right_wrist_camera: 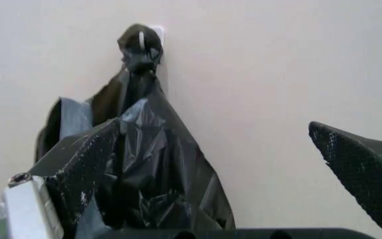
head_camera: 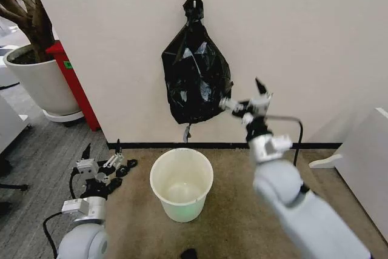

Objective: Place the garbage bag over the trash bin.

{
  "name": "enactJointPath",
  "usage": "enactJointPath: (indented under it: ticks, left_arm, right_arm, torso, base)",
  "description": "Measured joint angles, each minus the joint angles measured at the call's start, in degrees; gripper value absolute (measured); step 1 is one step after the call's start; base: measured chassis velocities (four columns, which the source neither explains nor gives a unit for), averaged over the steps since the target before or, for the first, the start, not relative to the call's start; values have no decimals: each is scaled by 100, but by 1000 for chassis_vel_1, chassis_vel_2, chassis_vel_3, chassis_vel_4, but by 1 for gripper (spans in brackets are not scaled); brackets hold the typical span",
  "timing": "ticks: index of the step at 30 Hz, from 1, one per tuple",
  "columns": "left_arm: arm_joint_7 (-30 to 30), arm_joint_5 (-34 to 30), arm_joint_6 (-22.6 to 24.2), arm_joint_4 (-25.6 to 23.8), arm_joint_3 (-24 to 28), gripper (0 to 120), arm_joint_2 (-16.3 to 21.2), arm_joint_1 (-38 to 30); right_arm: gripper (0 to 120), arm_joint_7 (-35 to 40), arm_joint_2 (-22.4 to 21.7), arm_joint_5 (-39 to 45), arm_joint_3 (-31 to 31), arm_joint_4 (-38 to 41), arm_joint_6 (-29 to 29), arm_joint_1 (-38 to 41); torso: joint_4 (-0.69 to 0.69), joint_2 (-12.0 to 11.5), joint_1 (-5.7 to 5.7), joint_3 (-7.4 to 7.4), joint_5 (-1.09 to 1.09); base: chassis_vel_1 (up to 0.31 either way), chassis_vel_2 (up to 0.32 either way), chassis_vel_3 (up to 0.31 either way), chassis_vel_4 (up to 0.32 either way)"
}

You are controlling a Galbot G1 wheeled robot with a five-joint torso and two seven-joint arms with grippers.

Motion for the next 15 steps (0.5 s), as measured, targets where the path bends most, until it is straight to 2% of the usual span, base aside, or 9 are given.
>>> enactJointPath:
  ticks: [2,4,5,8,10,11,13,15]
  left_arm:
    - [522,-1153,-24,-221,314,98,573,-396]
    - [701,-2205,80,-367,631,98,1282,-953]
    - [701,-2205,80,-367,631,98,1282,-953]
    - [709,-3057,182,-283,1120,96,2032,-1895]
    - [676,-3652,201,44,1745,96,2490,-3087]
    - [676,-3652,201,44,1745,96,2490,-3087]
    - [625,-4139,216,322,2461,95,2618,-4071]
    - [513,-4439,257,548,3147,95,2544,-4982]
  right_arm:
    - [100,14,7,21,-82,-100,-1,53]
    - [100,-23,36,-43,-117,-75,-1,-123]
    - [100,-23,36,-43,-117,-75,-1,-123]
    - [100,-45,86,-145,-108,-29,-2,-307]
    - [100,-47,118,-174,-36,5,-32,-427]
    - [100,-47,118,-174,-36,5,-32,-427]
    - [100,-46,129,-193,29,15,-64,-483]
    - [100,-46,157,-201,87,9,-91,-491]
  torso:
    - [-1,-1,1,1,0]
    - [-4,0,0,0,2]
    - [-4,0,0,0,2]
    - [-4,0,0,0,1]
    - [-5,0,0,0,1]
    - [-5,0,0,0,1]
    - [-4,-1,0,1,2]
    - [-5,0,0,0,-1]
  base:
    - [0,0,0,0]
    - [0,0,0,0]
    - [0,0,0,0]
    - [0,0,0,0]
    - [0,0,0,0]
    - [0,0,0,0]
    - [0,0,0,0]
    - [0,0,0,0]
